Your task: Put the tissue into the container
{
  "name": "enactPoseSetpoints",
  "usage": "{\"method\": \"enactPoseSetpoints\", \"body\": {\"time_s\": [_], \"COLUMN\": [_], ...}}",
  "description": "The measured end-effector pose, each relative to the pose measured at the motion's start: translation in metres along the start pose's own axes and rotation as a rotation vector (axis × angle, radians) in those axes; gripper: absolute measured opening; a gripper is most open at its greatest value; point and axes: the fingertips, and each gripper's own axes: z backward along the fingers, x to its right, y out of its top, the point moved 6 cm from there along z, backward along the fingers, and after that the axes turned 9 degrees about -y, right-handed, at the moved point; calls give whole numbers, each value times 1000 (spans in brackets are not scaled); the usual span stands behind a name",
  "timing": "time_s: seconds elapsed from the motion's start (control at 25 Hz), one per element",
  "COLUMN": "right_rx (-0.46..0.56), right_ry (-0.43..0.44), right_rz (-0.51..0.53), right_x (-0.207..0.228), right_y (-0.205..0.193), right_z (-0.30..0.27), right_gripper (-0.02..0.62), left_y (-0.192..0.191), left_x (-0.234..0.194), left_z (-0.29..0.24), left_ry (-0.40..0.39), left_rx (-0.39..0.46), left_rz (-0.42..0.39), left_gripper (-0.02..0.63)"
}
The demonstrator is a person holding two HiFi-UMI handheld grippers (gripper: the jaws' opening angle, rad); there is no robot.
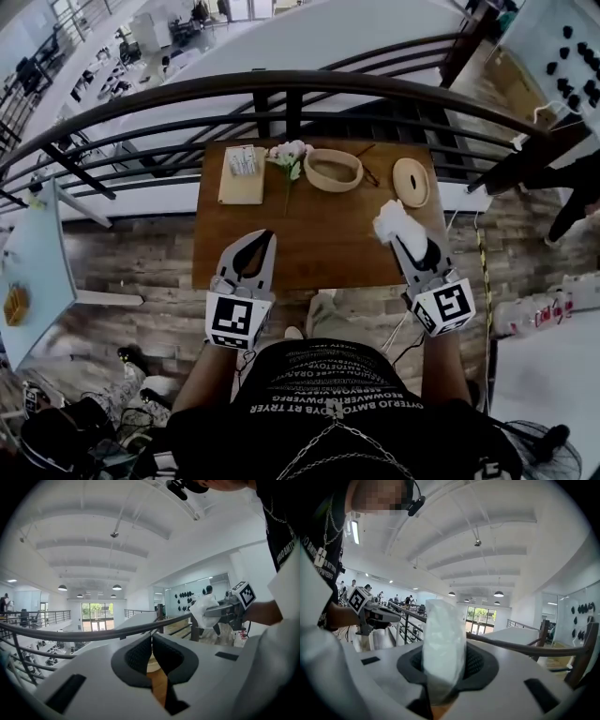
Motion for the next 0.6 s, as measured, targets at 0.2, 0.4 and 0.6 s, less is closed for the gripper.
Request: {"method": "enactPoseSetpoints", "body": {"time_s": [0.2, 0.4, 0.6], "right_rx": [-6, -28, -80], "right_ry": [30, 45, 70], "right_rz": [-9, -25, -25], "right_x": [22, 44, 65], "right_y": [-11, -19, -38], "right_z": [-38, -75, -112], "right_gripper": [124, 123, 123], "left_y": [7, 15, 14], "left_x": [-20, -37, -51], "left_z": [-29, -59, -92], "left_ry": [24, 32, 47], "left_rx": [-7, -7, -10], "left_rz": [9, 16, 33], "left_gripper": [31, 31, 31]}}
